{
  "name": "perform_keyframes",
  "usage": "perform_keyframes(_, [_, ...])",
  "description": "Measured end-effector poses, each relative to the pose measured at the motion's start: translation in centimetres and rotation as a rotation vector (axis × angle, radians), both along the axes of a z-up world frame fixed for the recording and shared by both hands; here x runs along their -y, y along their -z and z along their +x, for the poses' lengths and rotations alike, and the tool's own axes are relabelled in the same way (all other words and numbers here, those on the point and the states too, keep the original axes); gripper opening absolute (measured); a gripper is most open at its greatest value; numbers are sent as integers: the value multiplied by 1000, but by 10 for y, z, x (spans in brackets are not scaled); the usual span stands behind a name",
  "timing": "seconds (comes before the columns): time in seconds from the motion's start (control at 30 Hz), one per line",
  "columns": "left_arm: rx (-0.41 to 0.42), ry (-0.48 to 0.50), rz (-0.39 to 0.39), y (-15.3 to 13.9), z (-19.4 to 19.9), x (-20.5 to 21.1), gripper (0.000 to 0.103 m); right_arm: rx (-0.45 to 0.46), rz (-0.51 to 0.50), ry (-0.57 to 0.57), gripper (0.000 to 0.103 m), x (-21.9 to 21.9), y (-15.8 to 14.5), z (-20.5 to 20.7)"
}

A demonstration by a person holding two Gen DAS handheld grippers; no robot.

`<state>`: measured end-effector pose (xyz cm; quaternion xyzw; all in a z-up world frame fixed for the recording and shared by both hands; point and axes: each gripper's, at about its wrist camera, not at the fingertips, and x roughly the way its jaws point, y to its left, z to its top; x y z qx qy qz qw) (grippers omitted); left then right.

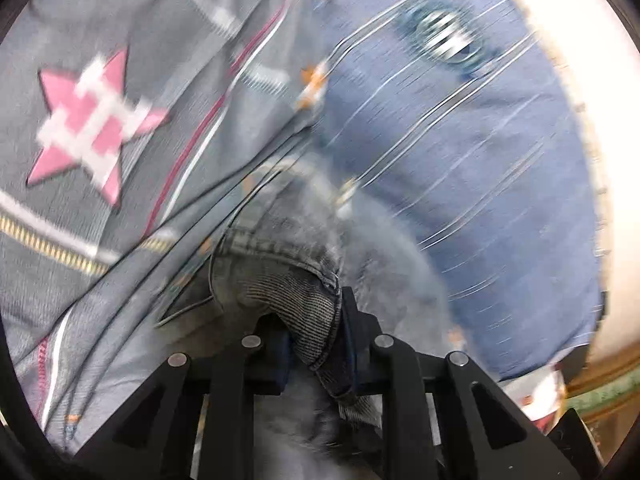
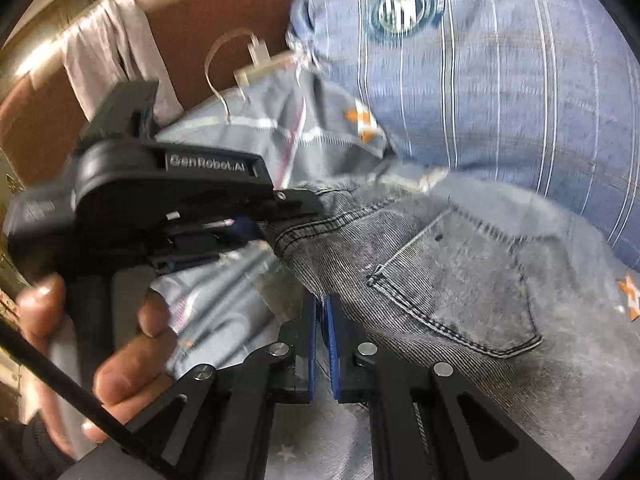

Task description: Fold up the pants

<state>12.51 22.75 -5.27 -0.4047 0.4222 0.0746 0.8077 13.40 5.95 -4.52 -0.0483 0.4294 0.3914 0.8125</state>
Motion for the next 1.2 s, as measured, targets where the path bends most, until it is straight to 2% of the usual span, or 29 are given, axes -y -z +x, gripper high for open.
perform_keyframes(0.03, [-68,0,-10,13,3,-1,20,-37,-6,3,5,0,11,3])
perform_keyframes(0.1, [-138,-1,-14,26,3,0,20,-75,3,11,5,2,25,2])
perform_keyframes(0.17, [-144,-1,10,23,-2,3,18,-62,16,16,5,5,23,-8])
perform_keyframes(0.3, [-124,39,200,-2,-6,25,18,-58,42,26,5,11,20,-19])
perform_keyframes(0.4, [-212,37,268,16,3,29,19,-150,-10,38,5,5,54,-12])
perform_keyframes(0.47, [-233,41,302,24,5,29,22,-162,36,54,7,12,52,-12])
perform_keyframes(0.5, [-217,34,322,21,3,30,22,-182,75,65,17,19,47,-13])
perform_keyframes(0.53, [-187,28,336,15,-3,30,29,-191,122,88,28,28,39,-15])
perform_keyframes(0.57, [-161,27,348,10,-8,31,43,-183,148,113,56,39,31,-19])
perform_keyframes(0.6, [-140,27,364,4,-14,33,54,-165,158,136,71,51,21,-26])
perform_keyframes(0.63, [-125,25,378,1,-22,36,72,-150,159,149,72,60,15,-32])
perform_keyframes(0.67, [-115,24,391,0,-28,40,74,-144,156,158,72,71,9,-37])
perform_keyframes(0.77, [-124,29,445,3,-41,53,74,-148,164,222,72,116,5,-51])
perform_keyframes(0.83, [-70,26,498,-6,-50,64,74,-166,194,286,73,149,11,-56])
perform_keyframes(0.9, [-13,48,594,-17,-49,83,74,-189,207,359,73,176,21,-54])
perform_keyframes(0.93, [18,68,671,-22,-50,98,74,-205,209,393,73,190,27,-52])
perform_keyframes(1.0, [23,119,769,-19,-41,122,74,-232,223,452,73,208,31,-42])
perform_keyframes(1.03, [9,165,815,-14,-38,136,74,-248,263,477,73,218,31,-38])
perform_keyframes(1.1, [14,199,859,-13,-42,149,74,-266,313,502,73,229,31,-35])
perform_keyframes(1.2, [87,220,892,-22,-51,164,79,-245,280,533,73,230,31,-32])
